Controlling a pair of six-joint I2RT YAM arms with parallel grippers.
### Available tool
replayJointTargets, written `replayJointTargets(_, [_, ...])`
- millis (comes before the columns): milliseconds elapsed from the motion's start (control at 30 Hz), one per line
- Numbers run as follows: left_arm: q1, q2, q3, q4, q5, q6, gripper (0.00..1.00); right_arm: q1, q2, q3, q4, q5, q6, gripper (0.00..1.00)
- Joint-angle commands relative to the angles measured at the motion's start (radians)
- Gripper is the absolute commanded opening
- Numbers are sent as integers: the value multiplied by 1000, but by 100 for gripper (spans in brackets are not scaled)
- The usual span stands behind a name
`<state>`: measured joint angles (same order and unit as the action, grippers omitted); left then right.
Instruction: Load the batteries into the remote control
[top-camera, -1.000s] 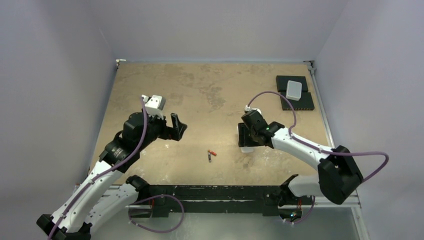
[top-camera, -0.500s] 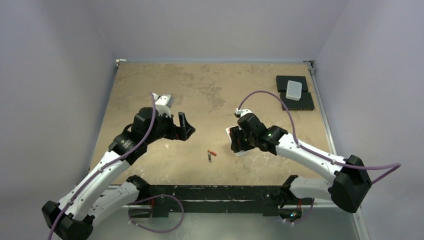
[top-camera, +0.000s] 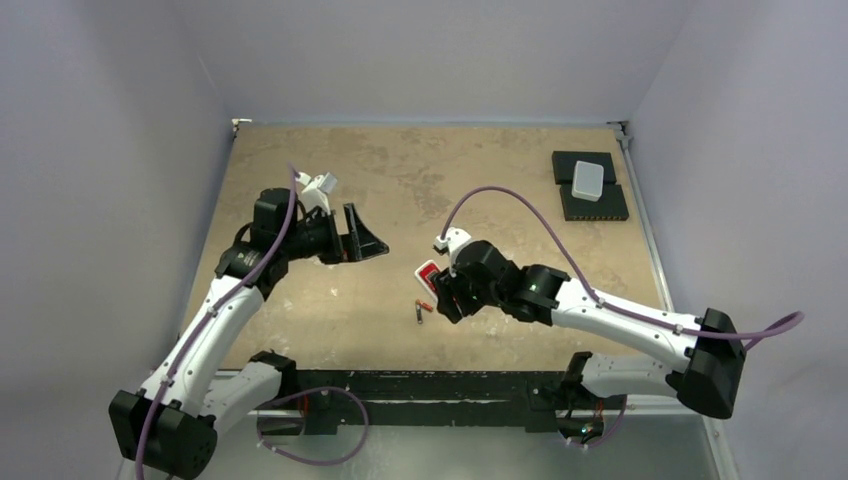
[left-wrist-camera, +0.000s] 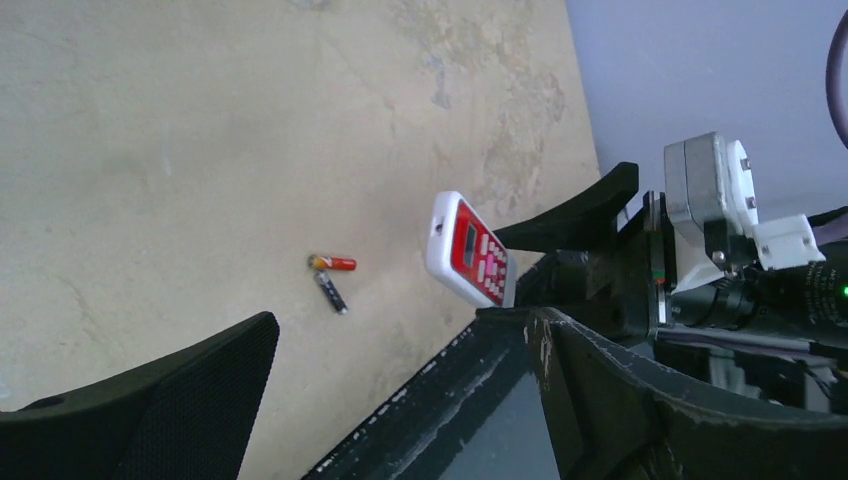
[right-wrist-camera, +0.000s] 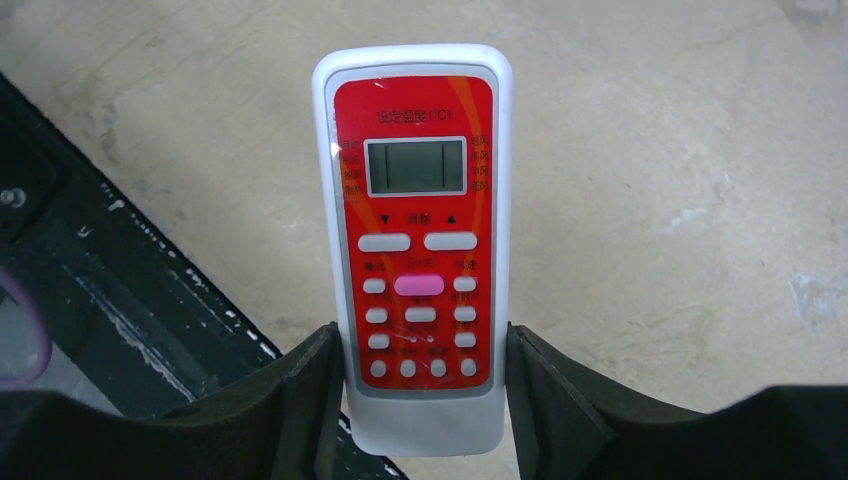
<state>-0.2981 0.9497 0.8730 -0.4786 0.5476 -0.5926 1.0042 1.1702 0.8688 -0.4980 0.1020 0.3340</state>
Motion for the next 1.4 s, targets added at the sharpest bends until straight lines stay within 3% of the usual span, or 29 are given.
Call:
replayJointTargets(0, [28, 34, -3, 2, 248, -32, 96, 62, -44, 40, 107, -8, -109, 0])
replayJointTargets(567, [29, -29, -130, 14, 381, -87, 84, 241, 44, 150, 171, 43, -270, 0])
replayJointTargets(767, [29, -58, -165, 18, 406, -95, 68, 252, 45, 149, 198, 48, -271, 0])
replayJointTargets(1067, [28, -85, -205, 49, 444, -115, 52, 267, 58, 152, 205, 62, -263, 0])
replayJointTargets(1233, [29, -86, -213, 57, 451, -115, 37, 274, 66, 160, 200, 62, -261, 0])
replayJointTargets(1367, [28, -83, -219, 69, 453, -117, 17, 278, 66, 159, 201, 57, -259, 0])
